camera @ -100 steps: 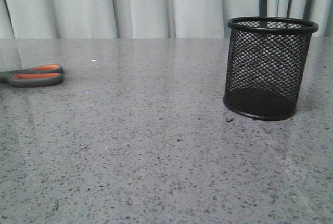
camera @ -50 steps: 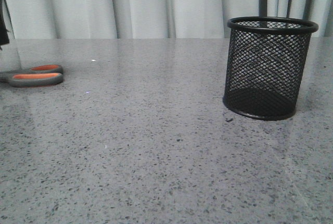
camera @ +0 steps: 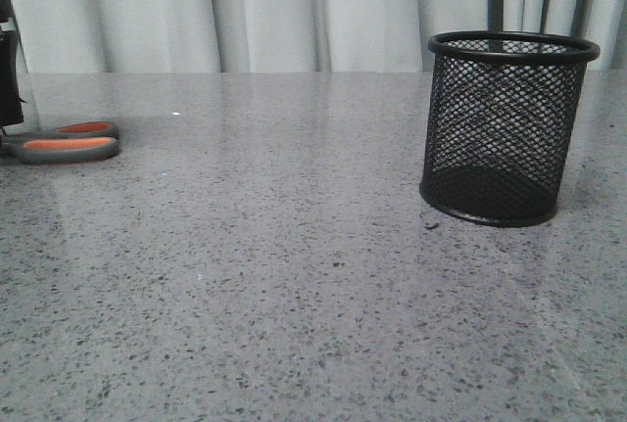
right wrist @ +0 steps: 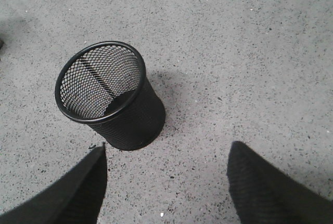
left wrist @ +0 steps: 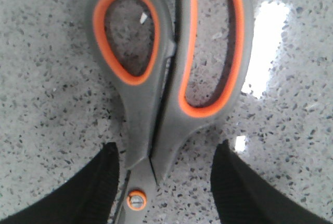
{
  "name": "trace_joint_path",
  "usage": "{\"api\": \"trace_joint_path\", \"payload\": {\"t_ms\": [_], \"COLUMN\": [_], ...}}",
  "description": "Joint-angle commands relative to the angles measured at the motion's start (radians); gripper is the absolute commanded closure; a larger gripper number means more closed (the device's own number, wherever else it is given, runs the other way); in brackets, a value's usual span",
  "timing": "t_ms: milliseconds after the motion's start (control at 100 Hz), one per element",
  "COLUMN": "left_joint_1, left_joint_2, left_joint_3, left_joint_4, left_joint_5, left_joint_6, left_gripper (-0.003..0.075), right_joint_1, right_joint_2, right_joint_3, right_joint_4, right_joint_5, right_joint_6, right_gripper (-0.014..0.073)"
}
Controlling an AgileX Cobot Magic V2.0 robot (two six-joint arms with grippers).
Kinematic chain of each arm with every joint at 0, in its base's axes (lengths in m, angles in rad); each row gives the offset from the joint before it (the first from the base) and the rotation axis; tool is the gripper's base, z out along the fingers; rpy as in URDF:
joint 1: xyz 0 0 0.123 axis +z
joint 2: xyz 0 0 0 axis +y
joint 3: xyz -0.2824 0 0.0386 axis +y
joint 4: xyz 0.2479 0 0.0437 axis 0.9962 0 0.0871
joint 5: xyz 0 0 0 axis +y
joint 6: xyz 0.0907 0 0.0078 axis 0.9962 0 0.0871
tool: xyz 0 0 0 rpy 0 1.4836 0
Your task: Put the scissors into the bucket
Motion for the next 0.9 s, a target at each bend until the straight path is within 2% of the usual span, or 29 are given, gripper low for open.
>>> {"api": "trace_joint_path", "payload": {"t_ms": [0, 510, 790, 890], "left_joint_1": [-0.007, -0.007, -0.007, -0.007], "left_joint_2": [-0.03, 0.006, 0.018, 0.018], "left_joint_3": [-0.032, -0.032, -0.032, -0.032], "left_joint_4": [-0.023, -0.027, -0.056, -0.06], "left_joint_5": [-0.021, -0.081, -0.003, 0.009], "left_joint_6": [0.005, 0.005, 0.057, 0.057], "left_gripper": [0.0352, 0.0352, 0.0355, 0.0423], "right_joint_1": [-0.006, -0.006, -0.006, -0.006], "right_joint_2": [0.01, 0.01, 0.01, 0.01], "right_joint_3": [-0.035, -0.035, -0.035, -0.035], "right_joint_4": [0.018, 0.018, 0.018, 0.018], "right_joint_5": [-0.051, -0.051, -0.047, -0.047], "right_joint_6": [-0.015, -0.016, -0.018, -0.018], "right_gripper": [0.0151, 0.0151, 0.0151, 0.0151]}}
